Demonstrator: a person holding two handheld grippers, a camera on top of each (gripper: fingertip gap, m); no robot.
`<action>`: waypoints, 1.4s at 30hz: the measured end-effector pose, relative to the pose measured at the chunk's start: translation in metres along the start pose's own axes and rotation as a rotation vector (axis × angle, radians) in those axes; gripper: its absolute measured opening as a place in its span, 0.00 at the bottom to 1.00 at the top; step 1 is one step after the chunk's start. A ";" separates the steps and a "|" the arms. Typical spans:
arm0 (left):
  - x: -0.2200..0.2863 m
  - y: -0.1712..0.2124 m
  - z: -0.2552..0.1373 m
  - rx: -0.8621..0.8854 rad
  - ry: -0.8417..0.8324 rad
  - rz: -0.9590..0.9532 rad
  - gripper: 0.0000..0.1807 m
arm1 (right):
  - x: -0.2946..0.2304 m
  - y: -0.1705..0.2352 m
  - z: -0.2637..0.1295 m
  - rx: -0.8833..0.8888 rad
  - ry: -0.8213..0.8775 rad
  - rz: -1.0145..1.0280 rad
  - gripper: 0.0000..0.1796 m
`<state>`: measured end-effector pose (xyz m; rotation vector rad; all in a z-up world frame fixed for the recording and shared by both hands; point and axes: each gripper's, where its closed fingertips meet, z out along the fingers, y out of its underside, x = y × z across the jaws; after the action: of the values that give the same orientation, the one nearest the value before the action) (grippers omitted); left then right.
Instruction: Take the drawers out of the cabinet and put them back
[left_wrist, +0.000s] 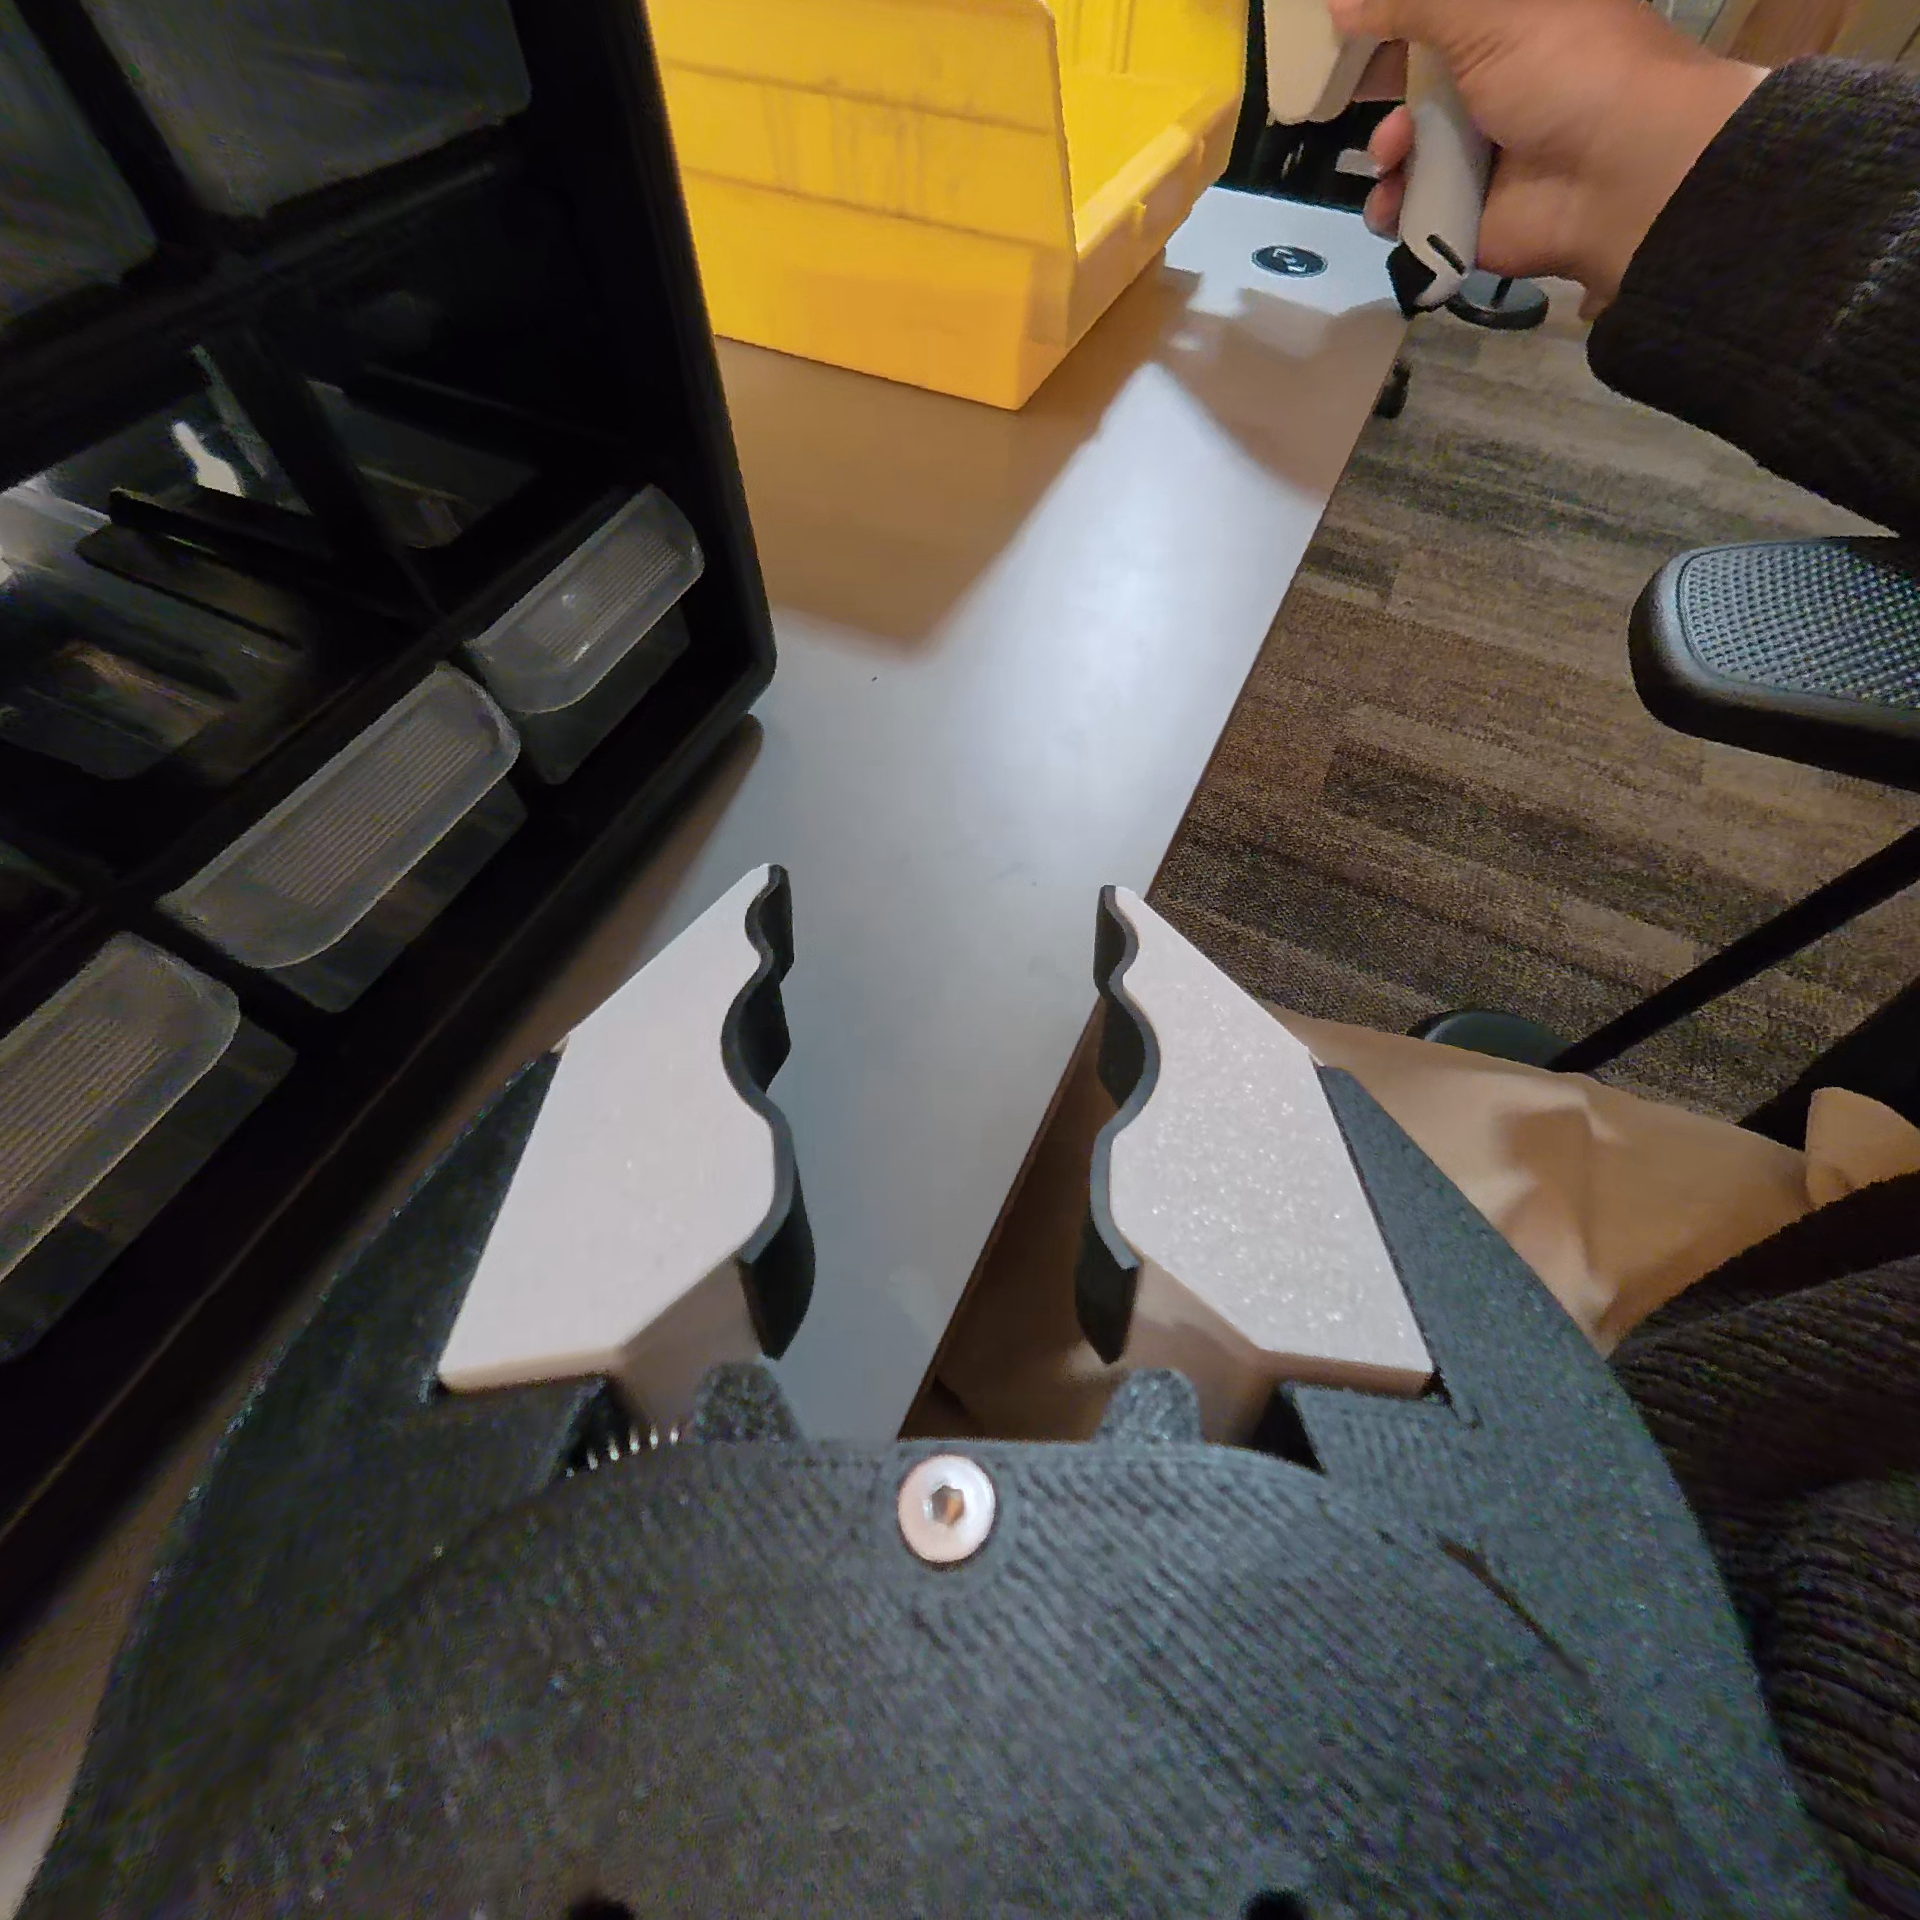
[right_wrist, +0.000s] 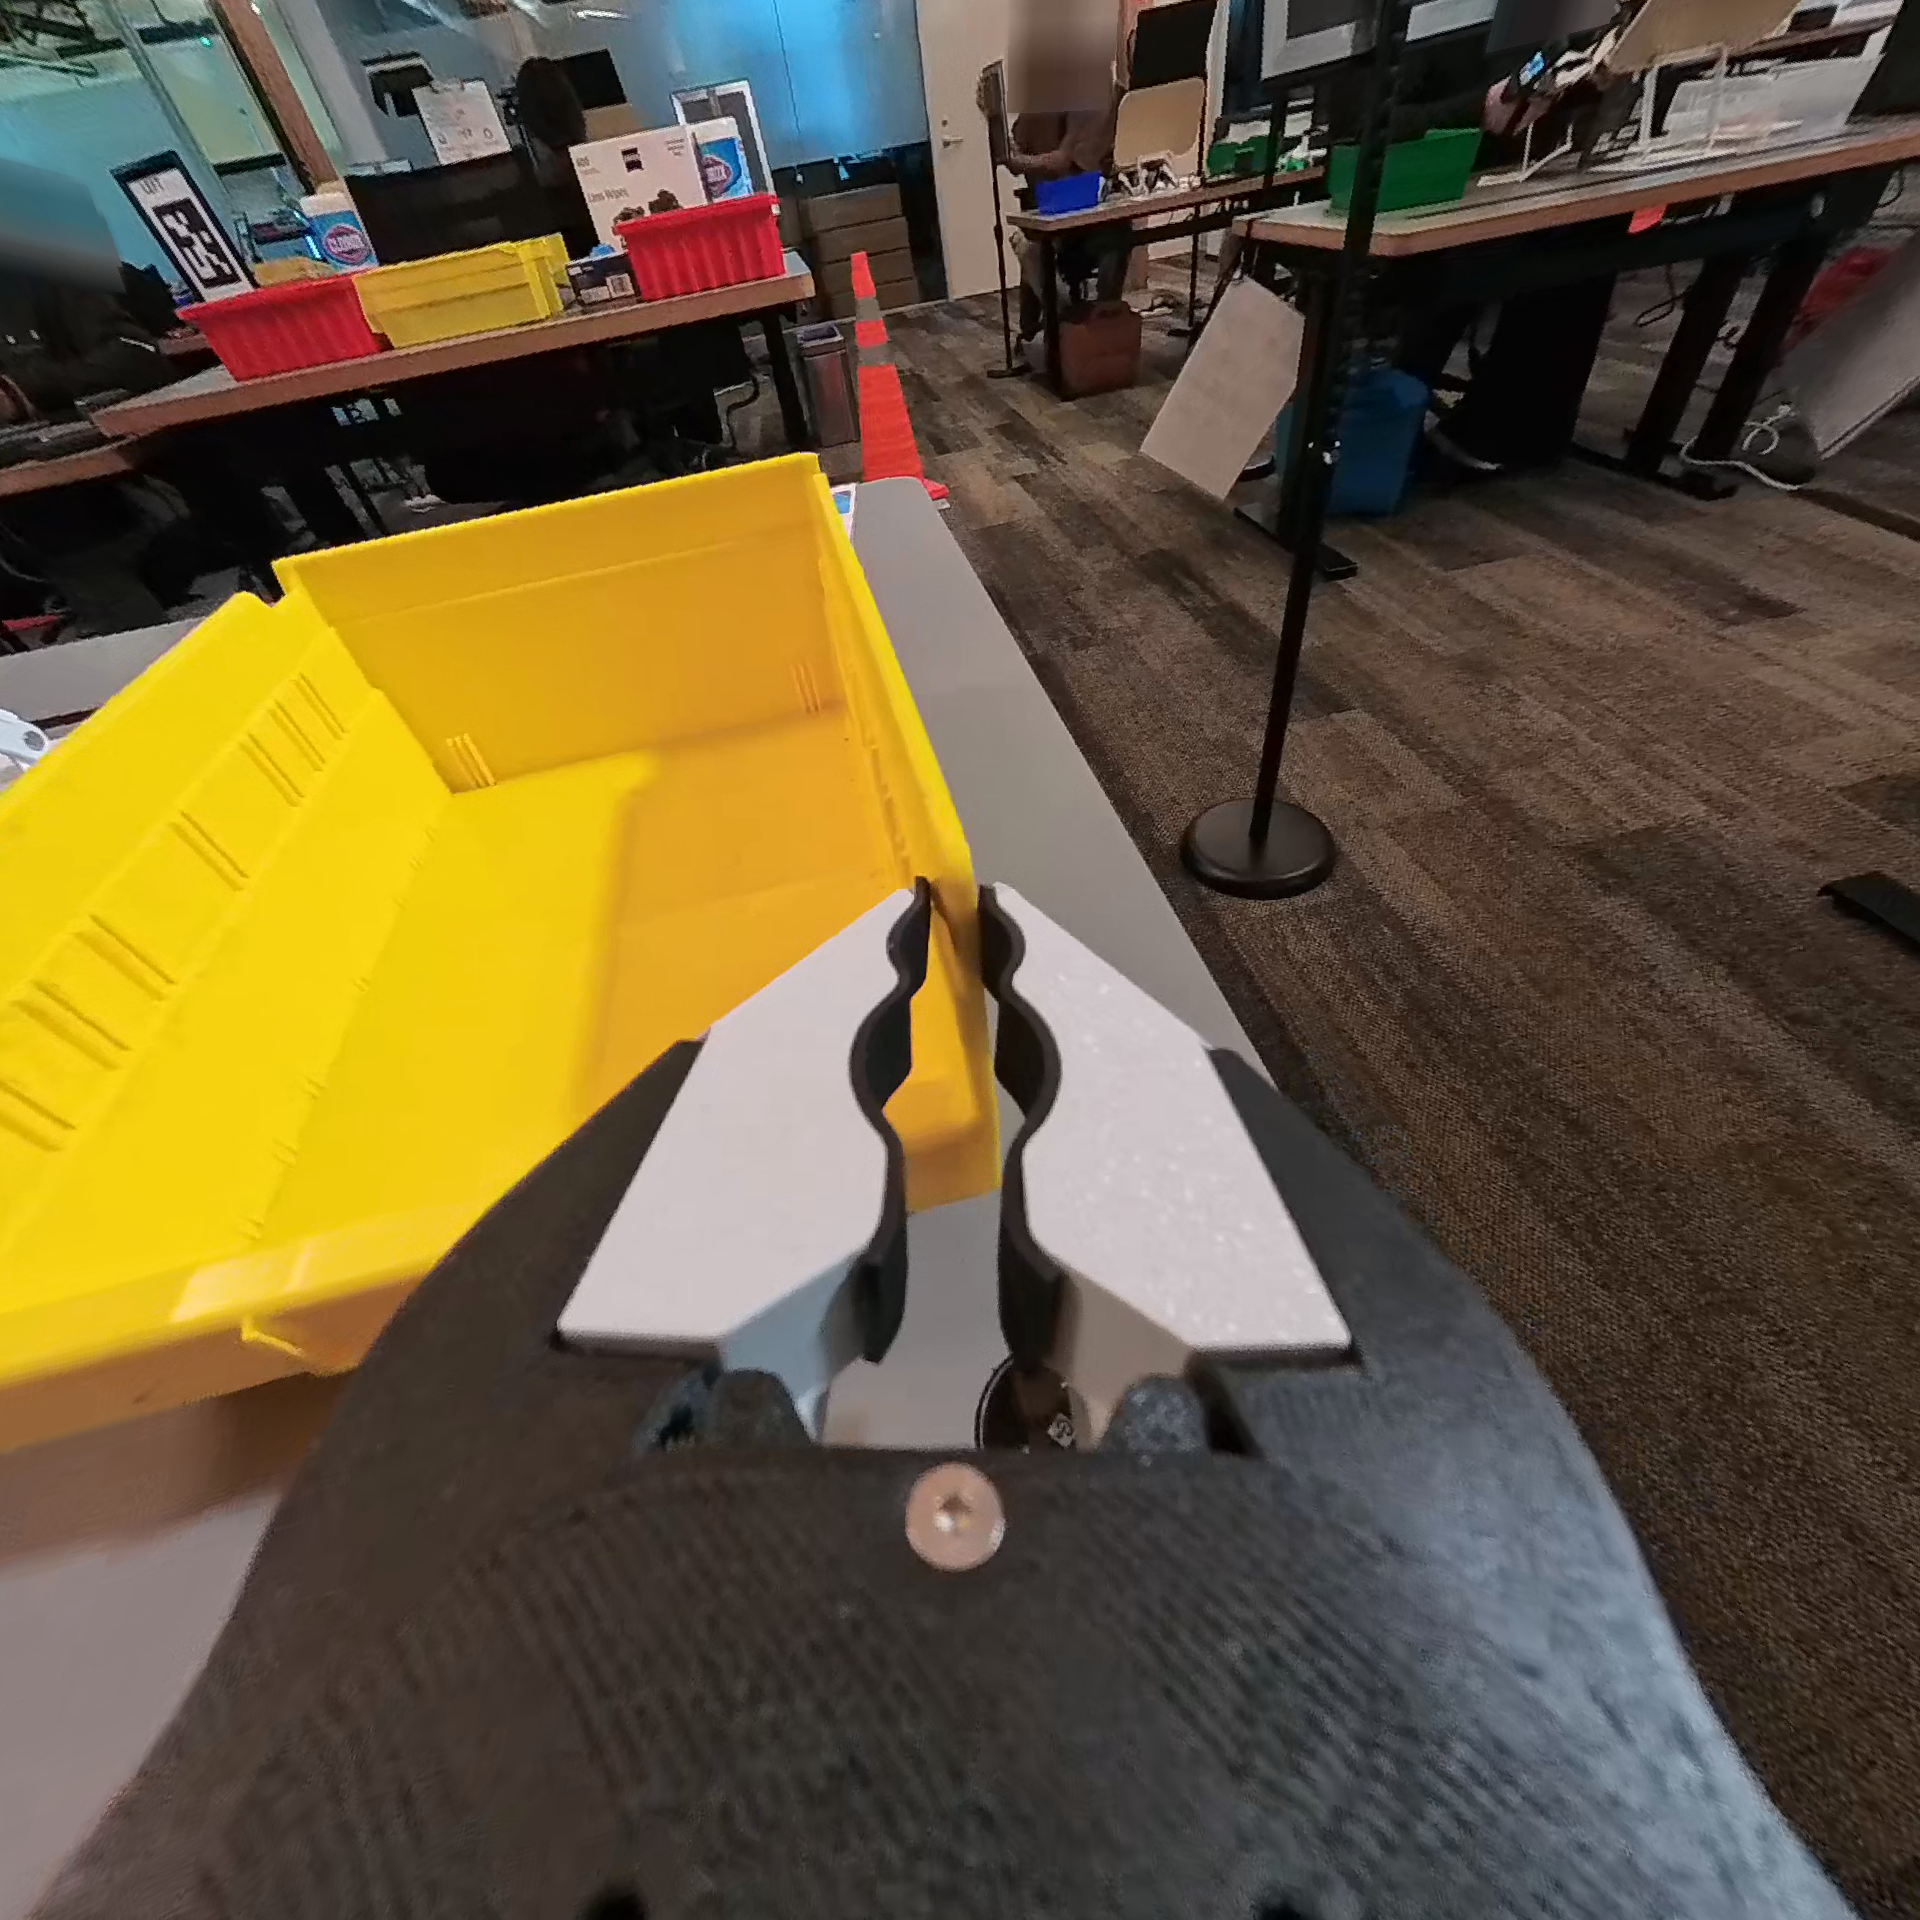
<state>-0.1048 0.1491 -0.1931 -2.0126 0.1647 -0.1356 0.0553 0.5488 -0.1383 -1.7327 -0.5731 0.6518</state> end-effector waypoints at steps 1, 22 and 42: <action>-0.001 0.000 0.000 0.001 -0.001 -0.002 0.31 | 0.000 0.000 0.000 0.001 0.006 -0.007 0.04; -0.047 -0.035 -0.069 0.102 -0.215 -0.005 0.30 | -0.280 -0.047 -0.081 0.344 -0.482 -0.285 0.10; -0.312 0.061 -0.440 -0.563 -0.833 -0.191 0.25 | -0.348 0.021 -0.095 0.088 -0.800 -0.148 0.07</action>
<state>-0.4893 -0.2124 -0.0656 -2.4593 -0.5771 0.6965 -0.1318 0.2431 -0.0929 -1.2873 -1.1859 1.2479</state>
